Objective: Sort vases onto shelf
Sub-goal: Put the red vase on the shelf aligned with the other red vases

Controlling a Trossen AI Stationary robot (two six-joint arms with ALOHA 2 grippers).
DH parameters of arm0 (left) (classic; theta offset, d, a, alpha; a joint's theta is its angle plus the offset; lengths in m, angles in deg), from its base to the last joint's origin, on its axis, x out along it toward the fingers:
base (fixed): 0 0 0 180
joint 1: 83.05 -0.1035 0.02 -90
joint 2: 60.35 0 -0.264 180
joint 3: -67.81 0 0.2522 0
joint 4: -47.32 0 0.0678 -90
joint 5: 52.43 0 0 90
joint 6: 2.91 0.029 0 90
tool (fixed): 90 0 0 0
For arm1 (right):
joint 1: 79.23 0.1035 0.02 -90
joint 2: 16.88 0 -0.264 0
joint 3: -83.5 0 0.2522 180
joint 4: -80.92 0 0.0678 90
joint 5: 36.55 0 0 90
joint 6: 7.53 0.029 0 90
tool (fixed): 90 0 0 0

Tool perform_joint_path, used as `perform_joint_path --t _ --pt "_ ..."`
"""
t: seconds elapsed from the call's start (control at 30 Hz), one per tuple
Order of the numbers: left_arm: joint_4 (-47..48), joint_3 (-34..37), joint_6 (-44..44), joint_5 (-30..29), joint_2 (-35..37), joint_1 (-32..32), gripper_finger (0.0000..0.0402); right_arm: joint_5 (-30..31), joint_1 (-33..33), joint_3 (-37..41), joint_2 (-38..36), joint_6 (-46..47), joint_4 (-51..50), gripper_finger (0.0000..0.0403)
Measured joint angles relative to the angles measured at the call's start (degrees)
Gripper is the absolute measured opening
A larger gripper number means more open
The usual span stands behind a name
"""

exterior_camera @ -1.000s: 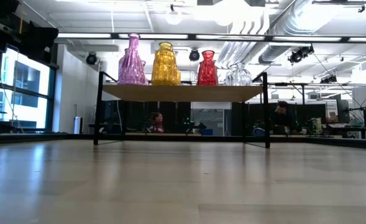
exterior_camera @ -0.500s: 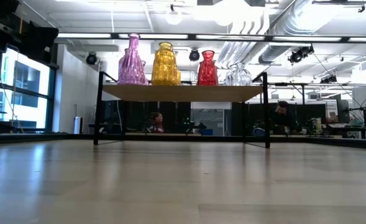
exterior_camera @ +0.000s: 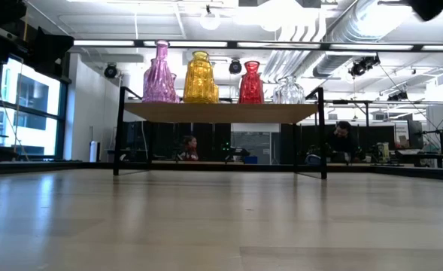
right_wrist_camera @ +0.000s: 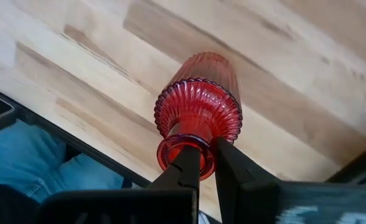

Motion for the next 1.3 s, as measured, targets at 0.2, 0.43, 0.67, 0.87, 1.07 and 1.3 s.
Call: perform_joint_path --t 0.2,0.43,0.67,0.87,1.07,1.3 --pt "0.1 0.0 0.0 -0.1 0.0 0.0 0.0284 -2.0 -8.9 -2.1 -0.1 -11.7 -0.2 0.0002" --pt "0.3 0.0 0.0 -0.1 0.0 0.0 0.0284 -1.0 -19.0 -9.5 -0.1 -23.8 -5.8 0.0002" --pt "0.3 0.0 -0.1 -0.1 0.0 0.0 0.0284 0.9 -29.6 -17.7 0.0 -35.6 -10.6 0.0002" --pt "0.3 0.0 -1.5 -0.1 0.0 0.0 0.0284 1.0 -37.0 -24.8 1.7 -43.7 -11.3 0.0002" --pt "0.4 0.0 -2.7 -0.1 0.0 0.0 0.0284 0.2 -41.8 -35.4 7.9 -52.2 -12.9 0.0002" --pt "0.4 0.0 -4.7 -0.1 0.0 0.0 0.0284 0.0 -45.3 -53.4 19.2 -59.2 -24.5 0.0002"
